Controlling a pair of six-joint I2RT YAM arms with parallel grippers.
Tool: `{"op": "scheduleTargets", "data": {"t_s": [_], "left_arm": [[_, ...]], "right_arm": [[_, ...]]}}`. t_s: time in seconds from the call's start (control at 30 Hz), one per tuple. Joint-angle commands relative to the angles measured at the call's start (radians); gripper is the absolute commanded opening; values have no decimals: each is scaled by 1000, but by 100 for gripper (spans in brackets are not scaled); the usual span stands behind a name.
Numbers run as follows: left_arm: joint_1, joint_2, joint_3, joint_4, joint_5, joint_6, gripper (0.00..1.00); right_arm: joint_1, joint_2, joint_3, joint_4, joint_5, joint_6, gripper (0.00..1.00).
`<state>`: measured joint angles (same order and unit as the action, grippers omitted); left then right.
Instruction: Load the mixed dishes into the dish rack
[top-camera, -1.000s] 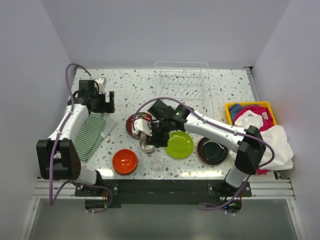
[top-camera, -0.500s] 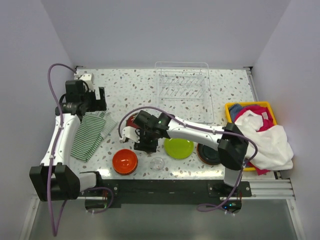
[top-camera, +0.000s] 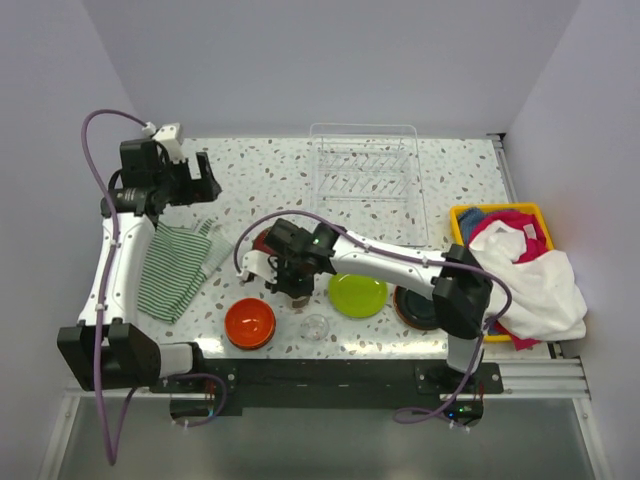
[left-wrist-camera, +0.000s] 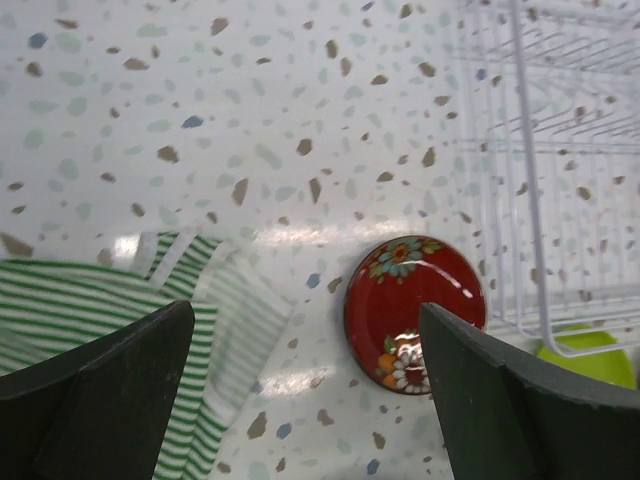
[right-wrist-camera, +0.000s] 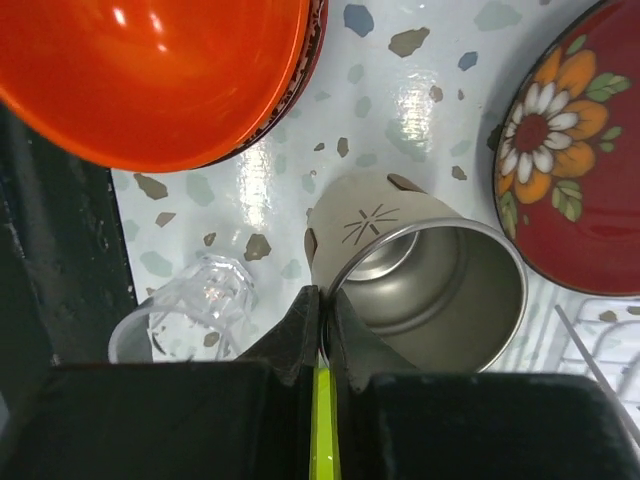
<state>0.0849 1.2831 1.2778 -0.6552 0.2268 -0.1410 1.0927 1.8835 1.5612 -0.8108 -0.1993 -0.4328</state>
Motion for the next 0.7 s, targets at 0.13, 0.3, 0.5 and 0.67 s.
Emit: {"op": "scheduleTargets", "data": {"t_s": [0.13,0.3,0.5,0.67], "left_arm": [[7,48,14,481,483,-342,99],[7,213,-1,940,664,-814,97],[-48,410,68,1028,752,-1051,96],[-77,475,-7,1092,753,-1209,96]], "right_arm": [[3,-294,31,190,124,-104,0],[4,-489,-320,721,352,-193,0],[-25,-474,-539,1290,474,-277,0],[-57,-336,-661,1732,515,-422,0]]}}
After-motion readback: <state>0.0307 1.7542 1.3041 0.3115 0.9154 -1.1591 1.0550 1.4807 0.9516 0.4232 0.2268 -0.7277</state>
